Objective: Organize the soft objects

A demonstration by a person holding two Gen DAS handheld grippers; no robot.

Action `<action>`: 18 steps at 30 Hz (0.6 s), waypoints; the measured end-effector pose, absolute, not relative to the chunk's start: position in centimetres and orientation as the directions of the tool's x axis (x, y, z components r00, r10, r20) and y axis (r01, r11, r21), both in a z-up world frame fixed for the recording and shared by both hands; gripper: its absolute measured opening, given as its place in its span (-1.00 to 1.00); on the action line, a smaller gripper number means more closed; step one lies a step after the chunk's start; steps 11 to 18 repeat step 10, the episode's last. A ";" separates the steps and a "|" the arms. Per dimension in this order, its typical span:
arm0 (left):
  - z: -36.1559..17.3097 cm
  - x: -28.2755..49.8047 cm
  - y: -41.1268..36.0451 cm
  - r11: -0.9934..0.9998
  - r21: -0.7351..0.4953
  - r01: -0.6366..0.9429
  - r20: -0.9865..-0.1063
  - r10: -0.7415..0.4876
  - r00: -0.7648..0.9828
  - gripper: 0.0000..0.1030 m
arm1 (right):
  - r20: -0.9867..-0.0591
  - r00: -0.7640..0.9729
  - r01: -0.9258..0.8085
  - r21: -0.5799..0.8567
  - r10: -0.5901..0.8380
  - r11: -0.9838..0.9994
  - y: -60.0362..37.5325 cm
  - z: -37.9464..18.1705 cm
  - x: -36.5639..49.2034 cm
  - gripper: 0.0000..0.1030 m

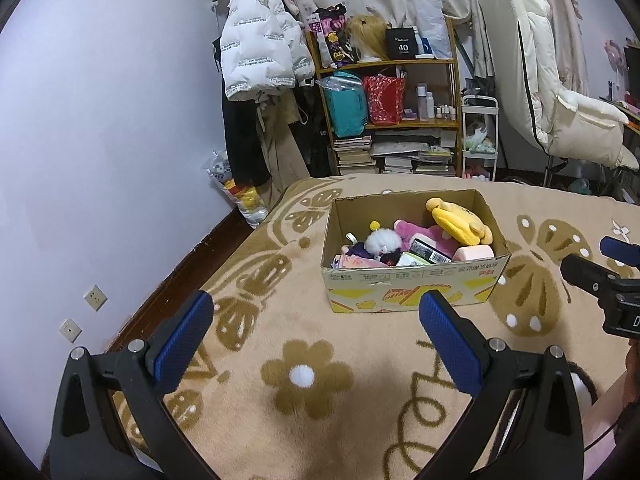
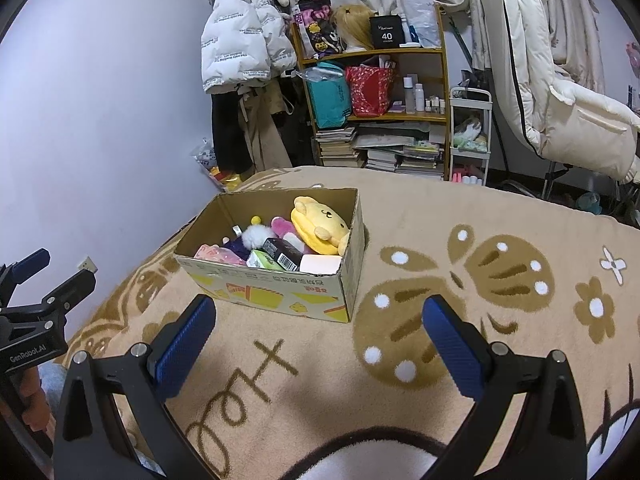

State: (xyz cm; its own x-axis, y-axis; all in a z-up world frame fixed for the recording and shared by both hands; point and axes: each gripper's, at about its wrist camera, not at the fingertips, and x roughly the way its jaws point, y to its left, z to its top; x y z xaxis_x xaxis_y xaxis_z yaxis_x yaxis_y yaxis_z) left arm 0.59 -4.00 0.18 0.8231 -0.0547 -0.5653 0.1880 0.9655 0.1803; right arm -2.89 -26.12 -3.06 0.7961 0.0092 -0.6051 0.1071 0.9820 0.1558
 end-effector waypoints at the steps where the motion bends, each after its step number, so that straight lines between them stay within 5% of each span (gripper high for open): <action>1: 0.2 0.6 -4.0 0.966 0.178 0.187 -0.564 -0.056 0.824 0.98 | -0.606 0.796 0.108 0.154 0.007 0.982 -26.1 -3.0 -2.9 1.00; 18: 0.5 0.4 -3.3 0.974 0.156 0.162 -0.556 -0.049 0.830 0.98 | -0.613 0.790 0.108 0.164 0.015 0.981 -26.2 -3.1 -2.9 1.00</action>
